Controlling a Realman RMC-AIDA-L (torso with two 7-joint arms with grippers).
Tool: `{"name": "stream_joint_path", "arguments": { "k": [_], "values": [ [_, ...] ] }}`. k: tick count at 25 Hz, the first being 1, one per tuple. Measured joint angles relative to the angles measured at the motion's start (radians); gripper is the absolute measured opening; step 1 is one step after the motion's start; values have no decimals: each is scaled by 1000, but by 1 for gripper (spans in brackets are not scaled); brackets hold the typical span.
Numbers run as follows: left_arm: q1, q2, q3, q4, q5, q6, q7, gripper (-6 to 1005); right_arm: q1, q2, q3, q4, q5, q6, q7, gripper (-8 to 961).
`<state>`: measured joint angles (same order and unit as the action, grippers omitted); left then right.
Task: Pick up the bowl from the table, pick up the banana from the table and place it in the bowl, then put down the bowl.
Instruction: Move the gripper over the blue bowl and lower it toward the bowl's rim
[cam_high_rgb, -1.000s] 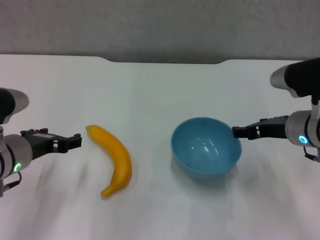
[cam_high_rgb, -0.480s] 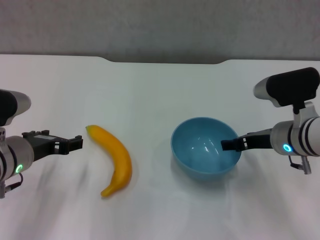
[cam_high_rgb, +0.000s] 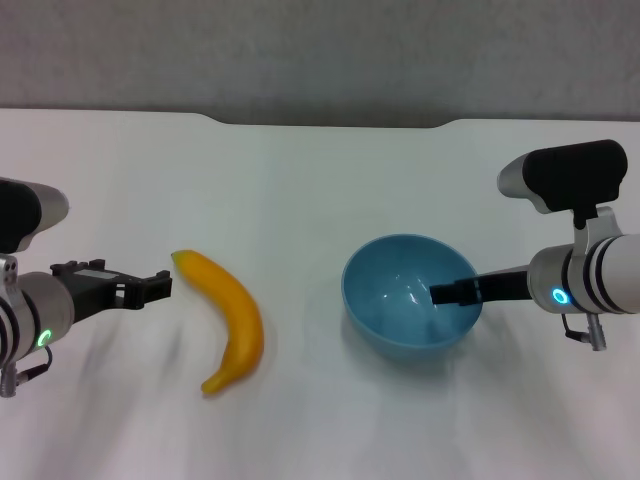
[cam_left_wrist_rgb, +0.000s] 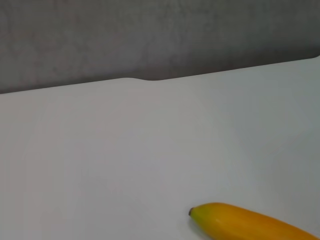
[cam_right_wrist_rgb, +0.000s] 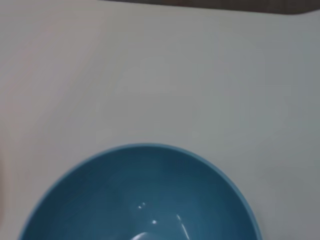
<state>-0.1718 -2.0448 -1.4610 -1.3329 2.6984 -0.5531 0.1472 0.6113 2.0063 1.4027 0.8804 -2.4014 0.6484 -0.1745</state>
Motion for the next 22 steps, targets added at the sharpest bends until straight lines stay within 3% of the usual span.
{"name": "stream_joint_path", "arguments": {
  "k": [22],
  "values": [
    [0, 0, 5, -4, -4, 2, 0, 907, 185, -4, 109, -218, 15, 82, -30, 848]
  ]
}}
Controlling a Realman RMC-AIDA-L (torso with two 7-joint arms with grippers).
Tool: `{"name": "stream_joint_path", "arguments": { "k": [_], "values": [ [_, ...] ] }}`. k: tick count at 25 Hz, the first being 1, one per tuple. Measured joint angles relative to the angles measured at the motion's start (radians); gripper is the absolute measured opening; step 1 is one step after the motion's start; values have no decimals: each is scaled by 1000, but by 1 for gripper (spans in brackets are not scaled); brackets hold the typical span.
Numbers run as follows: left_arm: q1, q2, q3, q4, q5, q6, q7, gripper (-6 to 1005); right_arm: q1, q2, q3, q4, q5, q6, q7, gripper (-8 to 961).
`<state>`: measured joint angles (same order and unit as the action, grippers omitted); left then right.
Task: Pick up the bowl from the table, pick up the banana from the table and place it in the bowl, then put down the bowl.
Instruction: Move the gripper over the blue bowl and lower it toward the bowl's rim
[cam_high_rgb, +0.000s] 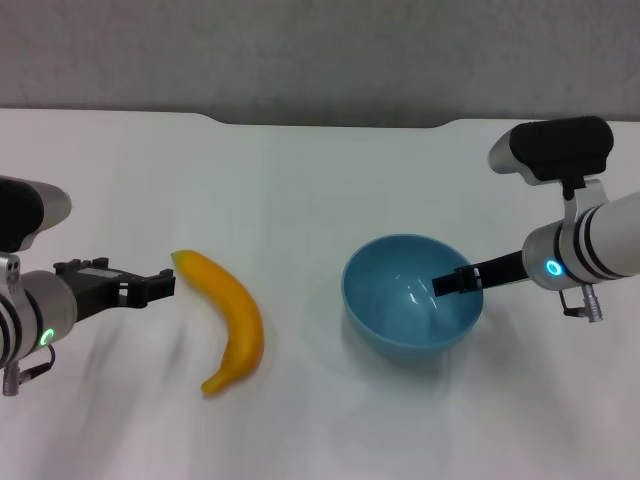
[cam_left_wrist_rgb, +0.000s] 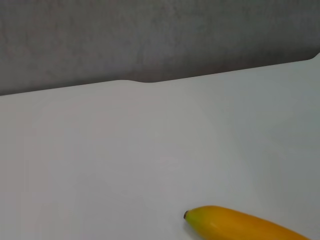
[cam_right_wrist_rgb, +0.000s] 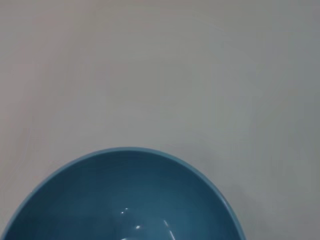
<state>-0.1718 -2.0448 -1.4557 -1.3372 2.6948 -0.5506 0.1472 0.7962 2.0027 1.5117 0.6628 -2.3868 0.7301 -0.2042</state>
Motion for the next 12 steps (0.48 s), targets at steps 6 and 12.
{"name": "stream_joint_path", "arguments": {
  "k": [6, 12],
  "values": [
    [0, 0, 0, -3, -1, 0, 0, 907, 5, 3, 1, -16, 0, 1, 0, 817],
    [0, 0, 0, -3, -1, 9, 0, 907, 5, 5, -18, -29, 0, -3, -1, 621]
  ]
}}
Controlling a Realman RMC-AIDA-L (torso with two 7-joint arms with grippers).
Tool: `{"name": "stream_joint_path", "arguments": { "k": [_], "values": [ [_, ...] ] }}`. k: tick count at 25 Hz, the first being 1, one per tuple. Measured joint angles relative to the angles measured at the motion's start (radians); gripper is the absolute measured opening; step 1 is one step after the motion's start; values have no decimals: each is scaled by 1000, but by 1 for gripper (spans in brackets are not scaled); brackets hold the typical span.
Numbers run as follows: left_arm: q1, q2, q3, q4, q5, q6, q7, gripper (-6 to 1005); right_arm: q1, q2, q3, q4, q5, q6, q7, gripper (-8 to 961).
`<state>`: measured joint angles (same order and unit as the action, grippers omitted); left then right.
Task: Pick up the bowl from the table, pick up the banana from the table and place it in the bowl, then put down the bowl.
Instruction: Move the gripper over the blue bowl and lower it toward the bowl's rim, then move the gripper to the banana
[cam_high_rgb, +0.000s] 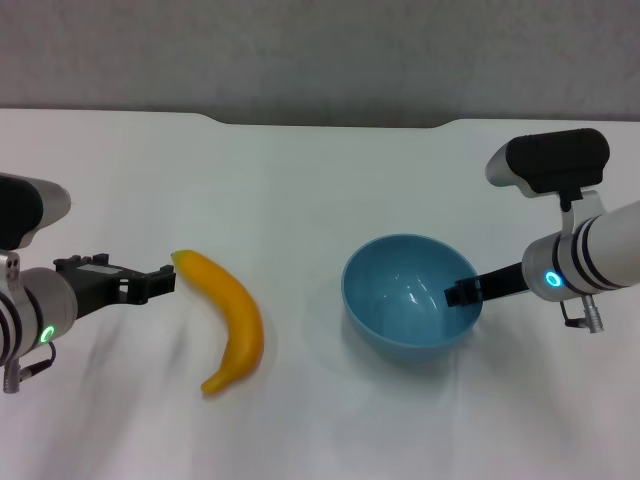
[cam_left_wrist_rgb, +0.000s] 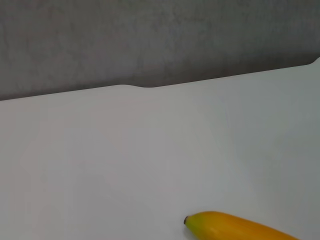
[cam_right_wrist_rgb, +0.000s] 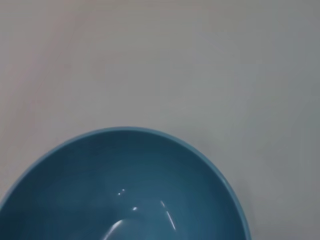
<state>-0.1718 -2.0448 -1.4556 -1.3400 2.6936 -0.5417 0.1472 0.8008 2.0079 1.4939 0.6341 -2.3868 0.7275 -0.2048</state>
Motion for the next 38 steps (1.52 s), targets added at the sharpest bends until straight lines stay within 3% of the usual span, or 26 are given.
{"name": "stream_joint_path", "arguments": {
  "k": [4, 15, 25, 30, 34, 38],
  "values": [
    [0, 0, 2, 3, 0, 2, 0, 907, -7, 0, -14, 3, 0, -17, -1, 427],
    [0, 0, 3, 5, 0, 5, -1, 906, -35, 3, -26, 14, 0, -56, -10, 242],
    [4, 0, 10, 7, -1, 16, -2, 906, -97, 3, -72, 55, 11, -143, -12, 166],
    [6, 0, 11, 7, -1, 16, -2, 906, -143, -4, -55, 62, 117, -192, -47, 112],
    [8, 0, 11, 7, -2, 16, -2, 906, -144, -5, -46, 64, 127, -187, -76, 35],
    [6, 0, 11, 8, -2, 18, -2, 906, -138, -5, -48, 64, 124, -182, -76, 35]
  ]
}}
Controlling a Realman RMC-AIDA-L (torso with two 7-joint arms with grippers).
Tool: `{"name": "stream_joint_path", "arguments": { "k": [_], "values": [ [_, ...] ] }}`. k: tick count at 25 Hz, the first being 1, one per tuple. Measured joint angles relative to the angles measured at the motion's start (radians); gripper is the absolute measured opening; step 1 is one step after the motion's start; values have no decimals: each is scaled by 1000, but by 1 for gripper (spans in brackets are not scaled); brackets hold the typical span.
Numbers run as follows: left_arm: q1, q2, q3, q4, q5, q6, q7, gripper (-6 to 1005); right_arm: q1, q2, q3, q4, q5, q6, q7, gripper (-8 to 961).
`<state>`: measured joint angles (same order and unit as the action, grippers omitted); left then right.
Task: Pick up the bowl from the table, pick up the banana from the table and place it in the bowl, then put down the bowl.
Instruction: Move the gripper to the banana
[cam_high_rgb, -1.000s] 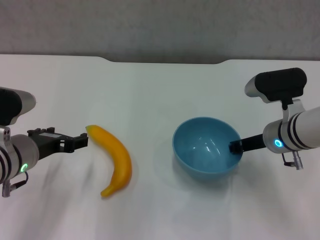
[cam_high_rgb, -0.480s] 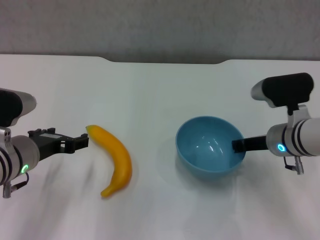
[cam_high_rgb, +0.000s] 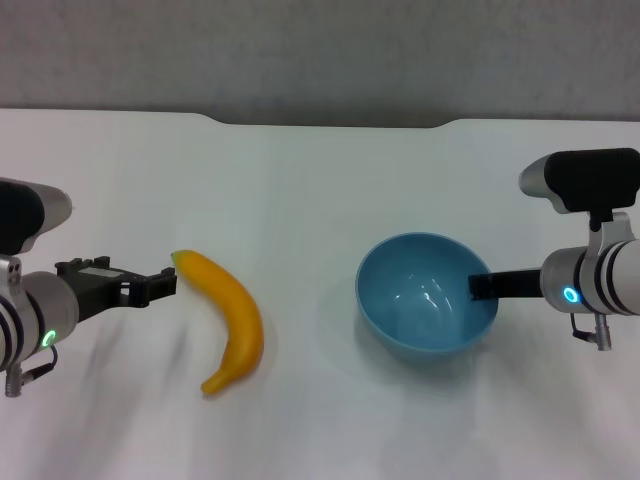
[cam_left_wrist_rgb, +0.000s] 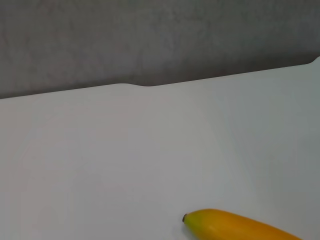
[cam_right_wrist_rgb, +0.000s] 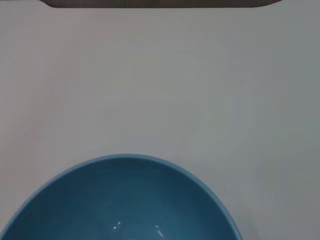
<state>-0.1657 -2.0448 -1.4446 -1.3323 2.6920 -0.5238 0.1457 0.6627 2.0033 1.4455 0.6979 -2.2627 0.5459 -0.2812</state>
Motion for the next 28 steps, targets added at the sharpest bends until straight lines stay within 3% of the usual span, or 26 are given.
{"name": "stream_joint_path", "arguments": {
  "k": [6, 16, 28],
  "values": [
    [2, 0, 2, 2, 0, 4, -10, 906, -1, 1, 1, 21, 1, 1, 0, 35],
    [-3, 1, 52, 16, -8, 23, -73, 906, -58, -1, 8, 174, -9, 0, 0, 34],
    [-71, 0, 121, 64, -186, 44, -87, 907, -132, 1, 43, 250, -69, 8, 3, 34]
  ]
}}
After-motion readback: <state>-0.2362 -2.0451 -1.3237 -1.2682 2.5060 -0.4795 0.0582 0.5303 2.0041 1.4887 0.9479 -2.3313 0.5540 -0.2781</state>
